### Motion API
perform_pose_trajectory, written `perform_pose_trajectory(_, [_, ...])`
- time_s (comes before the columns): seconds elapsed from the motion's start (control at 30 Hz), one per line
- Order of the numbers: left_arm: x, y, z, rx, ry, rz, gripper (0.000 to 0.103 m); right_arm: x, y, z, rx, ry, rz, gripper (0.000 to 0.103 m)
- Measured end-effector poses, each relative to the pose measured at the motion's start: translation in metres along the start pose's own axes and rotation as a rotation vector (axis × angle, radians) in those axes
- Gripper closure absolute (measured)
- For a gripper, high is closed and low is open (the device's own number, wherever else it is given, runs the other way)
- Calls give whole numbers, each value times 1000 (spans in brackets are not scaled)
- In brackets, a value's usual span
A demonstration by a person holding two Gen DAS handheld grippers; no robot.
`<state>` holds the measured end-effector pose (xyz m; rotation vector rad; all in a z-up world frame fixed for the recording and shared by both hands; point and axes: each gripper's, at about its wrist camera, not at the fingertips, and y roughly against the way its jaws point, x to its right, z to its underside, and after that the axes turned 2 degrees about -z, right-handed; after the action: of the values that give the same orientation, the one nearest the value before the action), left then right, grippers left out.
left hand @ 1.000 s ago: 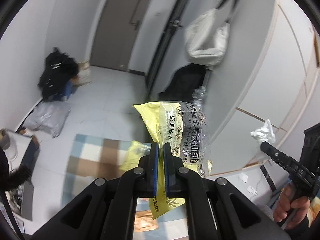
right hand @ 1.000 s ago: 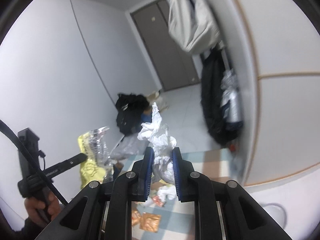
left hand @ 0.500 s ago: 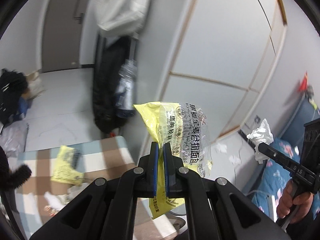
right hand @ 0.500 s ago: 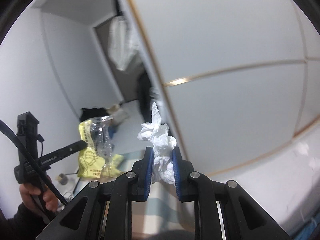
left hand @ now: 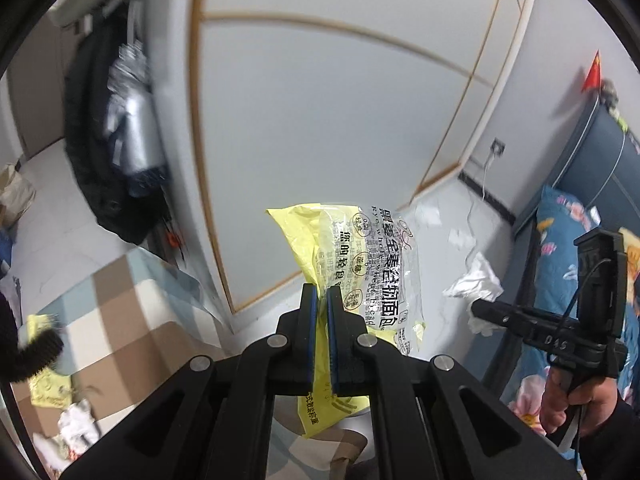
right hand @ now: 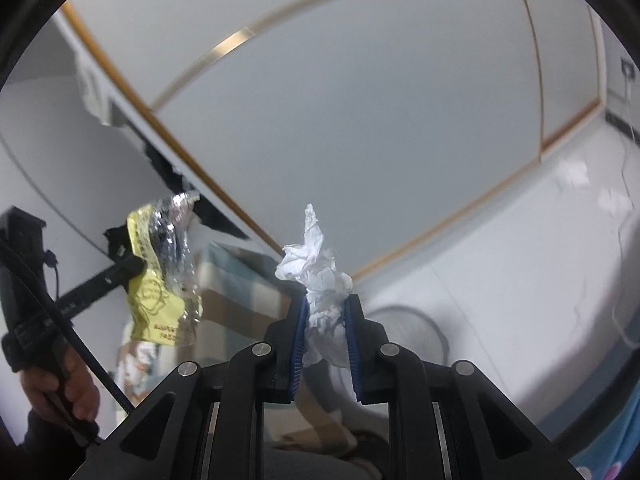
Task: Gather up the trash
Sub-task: 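Carry tissue in the right tool to the bin and open it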
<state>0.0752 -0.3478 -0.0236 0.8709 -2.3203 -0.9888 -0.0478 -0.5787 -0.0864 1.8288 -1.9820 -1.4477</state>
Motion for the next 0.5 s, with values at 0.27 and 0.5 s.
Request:
perform_pose_trajectory(0.27, [16,-55,6,-124,-1,9,102,52,-82,26,-170,-134,32,85])
perform_pose_trajectory(0.5, [21,-90,18,-228,-5,-17,102,88,-124,56,-272,-197,32,85])
